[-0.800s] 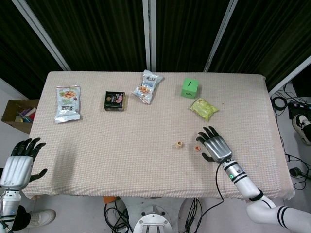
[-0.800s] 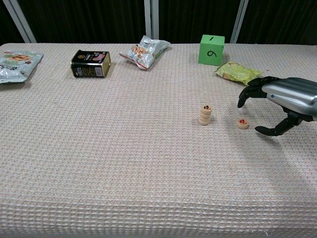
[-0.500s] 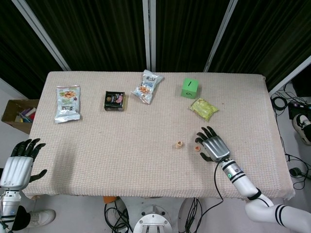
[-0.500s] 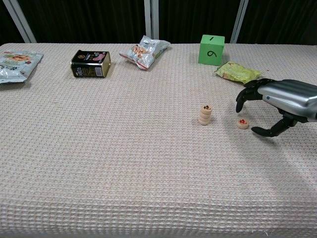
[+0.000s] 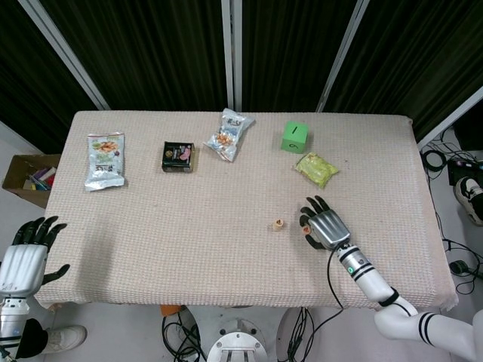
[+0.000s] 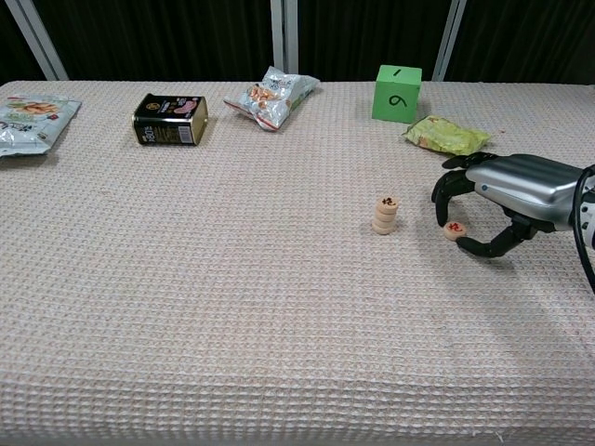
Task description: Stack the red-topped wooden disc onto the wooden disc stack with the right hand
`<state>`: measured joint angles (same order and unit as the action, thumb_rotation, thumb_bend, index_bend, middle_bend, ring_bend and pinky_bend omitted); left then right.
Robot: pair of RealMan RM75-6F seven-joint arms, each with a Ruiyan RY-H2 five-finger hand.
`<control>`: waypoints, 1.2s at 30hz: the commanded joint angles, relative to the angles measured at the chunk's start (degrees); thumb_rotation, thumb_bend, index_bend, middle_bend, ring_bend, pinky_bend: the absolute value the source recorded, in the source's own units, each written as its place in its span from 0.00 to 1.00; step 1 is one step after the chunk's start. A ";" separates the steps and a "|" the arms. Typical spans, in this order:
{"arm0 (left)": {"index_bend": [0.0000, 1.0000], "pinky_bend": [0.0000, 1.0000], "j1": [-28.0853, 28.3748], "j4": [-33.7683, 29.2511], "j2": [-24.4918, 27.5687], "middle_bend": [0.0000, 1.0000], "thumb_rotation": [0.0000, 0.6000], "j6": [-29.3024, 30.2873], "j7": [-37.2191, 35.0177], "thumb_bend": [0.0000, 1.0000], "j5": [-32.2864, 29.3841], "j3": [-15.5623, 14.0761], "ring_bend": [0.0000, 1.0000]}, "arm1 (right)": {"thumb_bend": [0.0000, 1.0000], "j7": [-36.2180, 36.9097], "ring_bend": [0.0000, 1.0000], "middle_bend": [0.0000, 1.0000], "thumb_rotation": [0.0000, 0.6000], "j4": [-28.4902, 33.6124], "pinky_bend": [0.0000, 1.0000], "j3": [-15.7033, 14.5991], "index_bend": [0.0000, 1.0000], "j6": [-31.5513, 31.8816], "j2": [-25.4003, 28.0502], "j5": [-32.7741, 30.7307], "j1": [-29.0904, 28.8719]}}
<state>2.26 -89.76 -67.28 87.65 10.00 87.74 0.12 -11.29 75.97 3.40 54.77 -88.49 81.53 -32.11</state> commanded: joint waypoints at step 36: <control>0.23 0.16 -0.90 1.53 -0.45 0.14 1.00 -0.48 -1.98 0.00 -0.97 -0.17 0.10 | 0.39 -12.10 0.01 0.25 1.00 10.82 0.07 4.01 0.47 -3.82 2.88 -6.56 -9.12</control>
<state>1.36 -88.24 -67.73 87.17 8.02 86.78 -0.06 -23.37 86.82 7.45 50.91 -85.57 75.01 -41.20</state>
